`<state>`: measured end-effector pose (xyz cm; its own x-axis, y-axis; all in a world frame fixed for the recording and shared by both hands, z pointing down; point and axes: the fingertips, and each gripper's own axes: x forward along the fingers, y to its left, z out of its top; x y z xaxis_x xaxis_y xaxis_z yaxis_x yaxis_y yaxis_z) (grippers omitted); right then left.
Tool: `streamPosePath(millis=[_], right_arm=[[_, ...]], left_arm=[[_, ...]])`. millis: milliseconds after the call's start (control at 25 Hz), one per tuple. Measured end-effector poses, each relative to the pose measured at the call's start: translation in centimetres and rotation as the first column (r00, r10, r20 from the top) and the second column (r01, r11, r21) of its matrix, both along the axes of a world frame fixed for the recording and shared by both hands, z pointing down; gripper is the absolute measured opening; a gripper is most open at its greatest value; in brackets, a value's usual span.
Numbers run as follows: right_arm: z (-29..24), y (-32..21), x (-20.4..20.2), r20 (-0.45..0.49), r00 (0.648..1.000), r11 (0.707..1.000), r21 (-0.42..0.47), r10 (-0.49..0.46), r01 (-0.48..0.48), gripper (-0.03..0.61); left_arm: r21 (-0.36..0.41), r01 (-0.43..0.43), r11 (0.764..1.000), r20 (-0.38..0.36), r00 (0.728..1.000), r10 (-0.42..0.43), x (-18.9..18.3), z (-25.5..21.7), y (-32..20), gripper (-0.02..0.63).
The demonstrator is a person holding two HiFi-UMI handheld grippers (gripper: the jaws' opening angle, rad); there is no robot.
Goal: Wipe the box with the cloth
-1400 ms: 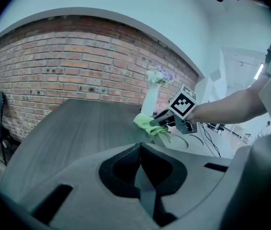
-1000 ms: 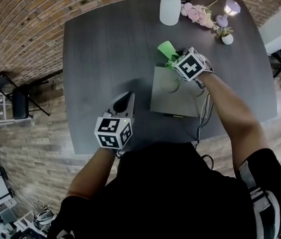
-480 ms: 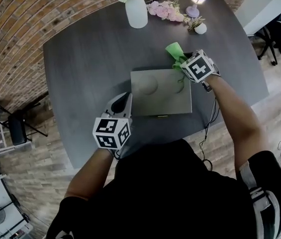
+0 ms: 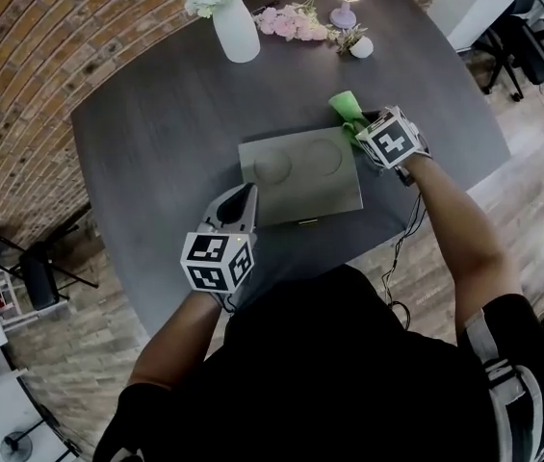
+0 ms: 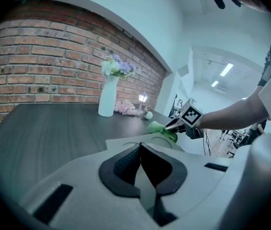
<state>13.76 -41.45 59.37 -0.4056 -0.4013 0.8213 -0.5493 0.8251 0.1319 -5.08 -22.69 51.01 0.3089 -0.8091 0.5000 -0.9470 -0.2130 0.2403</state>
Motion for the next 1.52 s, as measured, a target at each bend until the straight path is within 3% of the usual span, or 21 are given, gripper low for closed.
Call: streamPosePath(millis=[560, 1000, 1280, 1520], right_arm=[[0.3, 10.0, 2.8, -0.062, 0.996, 0.998, -0.019, 0.065, -0.066, 0.057], [-0.7, 18.4, 5.8, -0.116, 0.968, 0.970, -0.069, 0.223, -0.232, 0.057], [-4.0, 16.1, 6.0, -0.090, 0.947, 0.951, -0.010, 0.308, -0.310, 0.057], [-5.1, 11.0, 3.5, -0.113, 0.949, 0.956, 0.045, 0.295, -0.291, 0.057]], left_arm=[[0.036, -0.027, 0.999, -0.052, 0.998, 0.029, -2.2, -0.6, 4.6, 0.009], [0.053, -0.066, 0.996, -0.095, 0.993, 0.071, -5.7, -0.3, 10.4, 0.009], [0.060, -0.024, 0.998, -0.069, 0.997, 0.028, -9.2, -0.1, 12.6, 0.009], [0.062, 0.061, 0.996, -0.037, 0.998, -0.059, -12.1, -0.5, 13.8, 0.009]])
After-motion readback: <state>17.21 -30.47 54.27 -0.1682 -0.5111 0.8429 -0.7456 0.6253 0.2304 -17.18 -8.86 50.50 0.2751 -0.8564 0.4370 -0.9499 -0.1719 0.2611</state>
